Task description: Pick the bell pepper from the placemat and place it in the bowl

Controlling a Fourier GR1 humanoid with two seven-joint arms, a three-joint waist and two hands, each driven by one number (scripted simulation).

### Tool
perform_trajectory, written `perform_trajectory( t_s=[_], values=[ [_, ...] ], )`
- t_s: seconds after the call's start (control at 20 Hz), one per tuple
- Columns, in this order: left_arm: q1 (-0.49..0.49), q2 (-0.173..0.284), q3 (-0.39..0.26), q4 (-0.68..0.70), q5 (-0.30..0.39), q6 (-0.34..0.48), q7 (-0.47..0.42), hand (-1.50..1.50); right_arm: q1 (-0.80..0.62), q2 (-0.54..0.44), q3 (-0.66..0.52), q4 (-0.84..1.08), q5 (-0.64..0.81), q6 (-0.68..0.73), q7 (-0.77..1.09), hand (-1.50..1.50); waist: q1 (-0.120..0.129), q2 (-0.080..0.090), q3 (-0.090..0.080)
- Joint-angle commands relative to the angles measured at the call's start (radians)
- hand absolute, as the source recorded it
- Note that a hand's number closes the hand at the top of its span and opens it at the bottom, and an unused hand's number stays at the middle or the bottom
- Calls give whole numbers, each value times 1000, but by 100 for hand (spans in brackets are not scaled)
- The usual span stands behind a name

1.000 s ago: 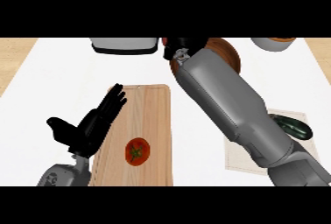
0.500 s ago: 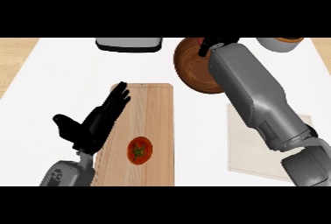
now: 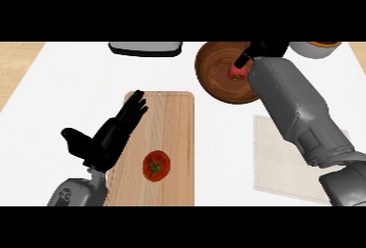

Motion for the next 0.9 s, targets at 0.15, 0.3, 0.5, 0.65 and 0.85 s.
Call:
perform_trajectory(
  t_s=[0.15,0.3,0.5,0.65,0.85],
  values=[
    [25,5,2,5,-1,-9,-4,0,57,56,-135,-134,-130,-330,-183,-150,-15,-9,2],
    [3,9,24,11,21,-19,5,0,106,99,-165,-249,-180,-485,-321,-150,-36,-16,3],
    [24,23,51,-1,23,-3,22,0,196,175,-162,-435,-279,-505,-512,-150,-62,-30,1],
    [11,35,78,1,53,-28,28,0,276,177,-1,-589,-364,-530,-509,-150,-61,-39,0],
    [42,20,78,26,21,4,-6,0,481,178,161,-859,-426,-553,-478,-150,-95,-49,-1]
  ],
)
